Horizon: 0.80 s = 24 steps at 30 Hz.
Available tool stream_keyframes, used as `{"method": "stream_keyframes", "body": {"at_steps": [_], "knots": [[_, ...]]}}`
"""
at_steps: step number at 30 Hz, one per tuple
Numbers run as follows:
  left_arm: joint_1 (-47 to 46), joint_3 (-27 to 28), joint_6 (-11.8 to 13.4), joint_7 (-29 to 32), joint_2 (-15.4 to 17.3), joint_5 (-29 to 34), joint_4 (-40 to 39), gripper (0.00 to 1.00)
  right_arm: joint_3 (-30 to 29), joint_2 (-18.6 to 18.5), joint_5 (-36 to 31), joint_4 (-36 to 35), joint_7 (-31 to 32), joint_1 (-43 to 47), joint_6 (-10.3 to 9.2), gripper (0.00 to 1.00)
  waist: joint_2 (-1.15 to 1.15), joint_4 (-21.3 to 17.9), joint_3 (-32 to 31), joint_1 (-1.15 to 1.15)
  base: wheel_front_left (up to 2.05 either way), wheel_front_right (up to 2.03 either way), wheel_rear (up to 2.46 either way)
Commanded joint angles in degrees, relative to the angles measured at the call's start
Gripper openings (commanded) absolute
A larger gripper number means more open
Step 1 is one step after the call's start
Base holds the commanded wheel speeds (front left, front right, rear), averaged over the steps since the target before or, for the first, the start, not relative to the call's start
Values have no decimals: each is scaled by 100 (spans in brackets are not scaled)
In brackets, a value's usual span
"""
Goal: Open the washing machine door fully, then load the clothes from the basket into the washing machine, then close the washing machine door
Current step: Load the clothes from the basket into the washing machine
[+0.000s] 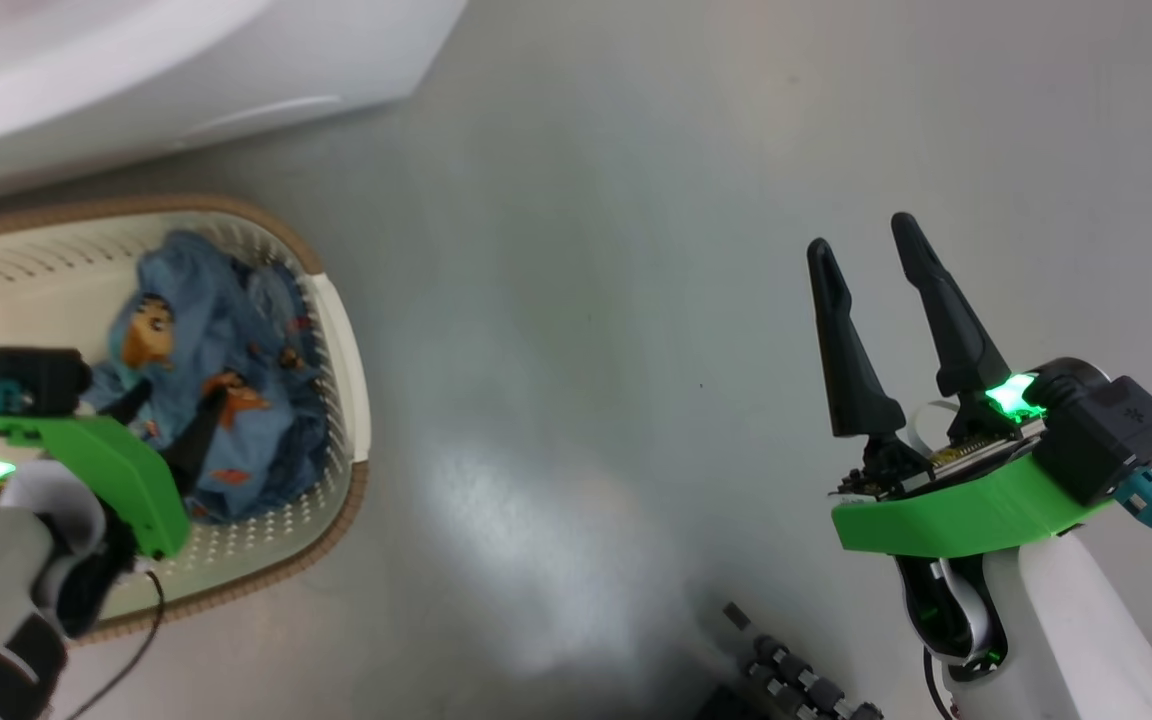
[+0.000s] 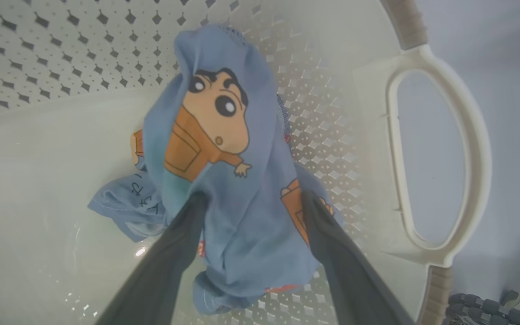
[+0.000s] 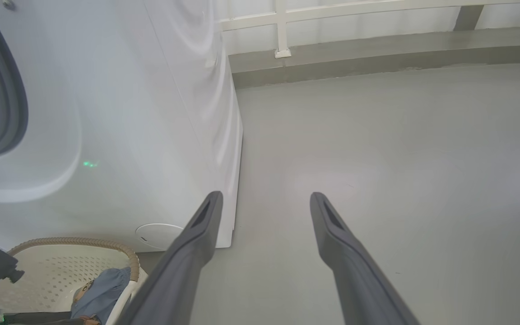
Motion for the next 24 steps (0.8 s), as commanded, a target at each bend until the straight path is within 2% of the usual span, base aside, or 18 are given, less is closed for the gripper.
{"method": "stream_keyframes", "body": {"at_steps": [1,13,22,23,24], "knots": [[-119,90,2,53,233,-72,53,100,111,-40,88,-150,-46,45,25,100,0,-116,301,-1,0,0,0],[-856,-209,2,513,269,-340,580,100,315,-39,255,-234,-46,-66,25,100,0,-305,867,-1,0,0,0],[-1165,-370,25,741,-81,-272,1491,100,324,-39,237,-270,-46,19,25,100,0,-380,890,-1,0,0,0],[-1190,-401,23,732,-125,-241,1567,71,320,-39,233,-274,-46,33,25,100,0,-382,882,-1,0,0,0],[-1207,-413,21,697,-164,-228,1633,18,317,-39,230,-278,-46,46,25,100,0,-385,875,-1,0,0,0]]}}
